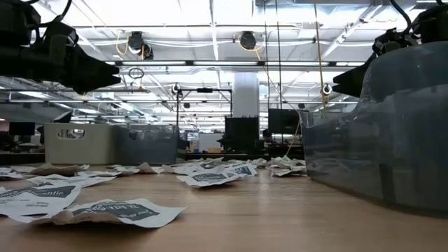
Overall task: Pick & Place First Aid Supplies
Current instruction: Put the white bandage pack into the bottom gray bin
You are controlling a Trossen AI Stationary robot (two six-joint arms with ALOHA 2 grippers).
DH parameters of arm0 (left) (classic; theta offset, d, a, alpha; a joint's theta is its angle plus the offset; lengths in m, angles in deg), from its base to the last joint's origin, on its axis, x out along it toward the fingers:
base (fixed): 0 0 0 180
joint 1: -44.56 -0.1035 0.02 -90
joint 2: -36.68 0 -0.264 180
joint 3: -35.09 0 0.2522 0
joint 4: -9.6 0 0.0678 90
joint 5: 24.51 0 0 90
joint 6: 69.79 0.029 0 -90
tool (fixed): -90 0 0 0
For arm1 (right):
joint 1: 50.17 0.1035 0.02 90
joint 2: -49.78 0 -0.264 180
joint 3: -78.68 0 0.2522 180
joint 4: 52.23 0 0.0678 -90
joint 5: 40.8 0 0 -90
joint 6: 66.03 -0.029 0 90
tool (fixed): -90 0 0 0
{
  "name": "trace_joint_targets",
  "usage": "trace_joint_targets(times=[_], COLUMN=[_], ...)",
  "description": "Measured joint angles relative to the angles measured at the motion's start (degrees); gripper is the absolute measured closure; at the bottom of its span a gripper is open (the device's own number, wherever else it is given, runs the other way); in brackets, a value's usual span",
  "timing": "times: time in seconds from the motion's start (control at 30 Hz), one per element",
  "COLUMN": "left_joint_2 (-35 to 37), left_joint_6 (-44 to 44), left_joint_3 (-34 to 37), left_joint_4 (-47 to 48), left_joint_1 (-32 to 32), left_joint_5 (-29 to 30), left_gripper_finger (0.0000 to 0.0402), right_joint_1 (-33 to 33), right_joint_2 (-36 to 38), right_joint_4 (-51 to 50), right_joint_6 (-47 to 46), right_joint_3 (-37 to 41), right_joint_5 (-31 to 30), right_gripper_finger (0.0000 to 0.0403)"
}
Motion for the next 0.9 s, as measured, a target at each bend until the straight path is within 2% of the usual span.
trace_joint_targets(times=[0.2,0.37,0.43,0.57,0.9], left_joint_2=[0.0,0.0,0.0,0.0,0.0], left_joint_6=[0.0,0.0,0.0,0.0,0.0], left_joint_3=[0.0,0.0,0.0,0.0,0.0], left_joint_4=[0.0,0.0,0.0,0.0,0.0], left_joint_1=[0.0,0.0,0.0,0.0,0.0], left_joint_5=[0.0,0.0,0.0,0.0,0.0], left_gripper_finger=[0.0096,0.0096,0.0096,0.0096,0.0096], right_joint_1=[0.0,0.0,0.0,0.1,0.1], right_joint_2=[0.0,-0.1,-1.3,-6.1,-25.2], right_joint_4=[3.8,2.5,-3.2,-12.7,-40.3], right_joint_6=[-4.4,-9.3,-8.4,-6.5,-6.7], right_joint_3=[0.0,-2.0,-4.4,-14.5,-37.8], right_joint_5=[-0.1,-5.2,-6.5,-7.9,-5.8], right_gripper_finger=[0.0140,0.0140,0.0140,0.0140,0.0140])
